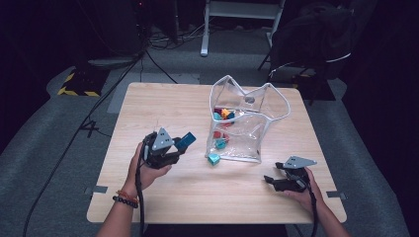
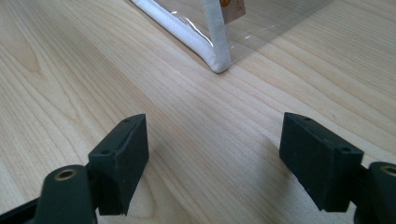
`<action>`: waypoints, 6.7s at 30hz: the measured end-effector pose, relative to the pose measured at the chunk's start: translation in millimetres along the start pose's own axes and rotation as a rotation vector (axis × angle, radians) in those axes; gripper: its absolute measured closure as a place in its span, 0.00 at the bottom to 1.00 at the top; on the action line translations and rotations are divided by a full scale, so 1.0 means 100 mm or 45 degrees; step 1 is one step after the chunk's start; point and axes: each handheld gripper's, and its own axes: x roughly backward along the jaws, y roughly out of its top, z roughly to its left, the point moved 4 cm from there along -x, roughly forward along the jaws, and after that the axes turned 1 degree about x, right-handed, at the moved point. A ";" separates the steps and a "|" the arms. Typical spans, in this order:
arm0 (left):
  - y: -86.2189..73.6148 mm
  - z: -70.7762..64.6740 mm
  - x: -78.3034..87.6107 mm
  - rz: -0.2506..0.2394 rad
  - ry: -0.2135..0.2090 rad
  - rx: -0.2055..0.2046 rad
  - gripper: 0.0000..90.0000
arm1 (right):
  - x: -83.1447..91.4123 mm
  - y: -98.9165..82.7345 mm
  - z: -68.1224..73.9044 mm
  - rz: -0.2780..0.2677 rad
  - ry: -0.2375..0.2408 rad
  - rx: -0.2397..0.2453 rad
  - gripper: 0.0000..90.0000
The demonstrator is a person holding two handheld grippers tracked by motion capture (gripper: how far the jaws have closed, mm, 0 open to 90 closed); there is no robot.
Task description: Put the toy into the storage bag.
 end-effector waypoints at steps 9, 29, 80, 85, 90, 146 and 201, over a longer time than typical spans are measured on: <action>0.40 0.19 0.06 -0.081 0.031 0.008 0.66 | 0.00 0.00 0.00 0.001 0.005 0.001 0.27; 1.23 0.24 -0.11 -0.159 0.013 -0.010 0.66 | 0.00 0.00 0.00 0.002 0.005 0.001 0.27; 1.57 0.11 -0.94 -0.065 0.055 0.097 0.42 | 0.00 0.00 0.00 0.000 0.006 0.006 0.27; 1.57 0.14 -0.79 -0.104 0.073 0.105 0.37 | 0.00 0.00 0.00 0.000 0.006 0.006 0.27; 1.56 0.21 -0.64 -0.110 0.119 0.104 0.34 | 0.00 0.00 0.00 0.001 0.006 0.005 0.27; -0.33 -0.61 -1.07 0.299 -0.141 -0.034 0.28 | 0.00 0.00 0.00 0.000 0.001 0.004 0.27; -0.35 -0.76 -1.23 0.263 -0.042 -0.005 0.64 | 0.00 0.00 0.00 0.000 0.001 0.004 0.27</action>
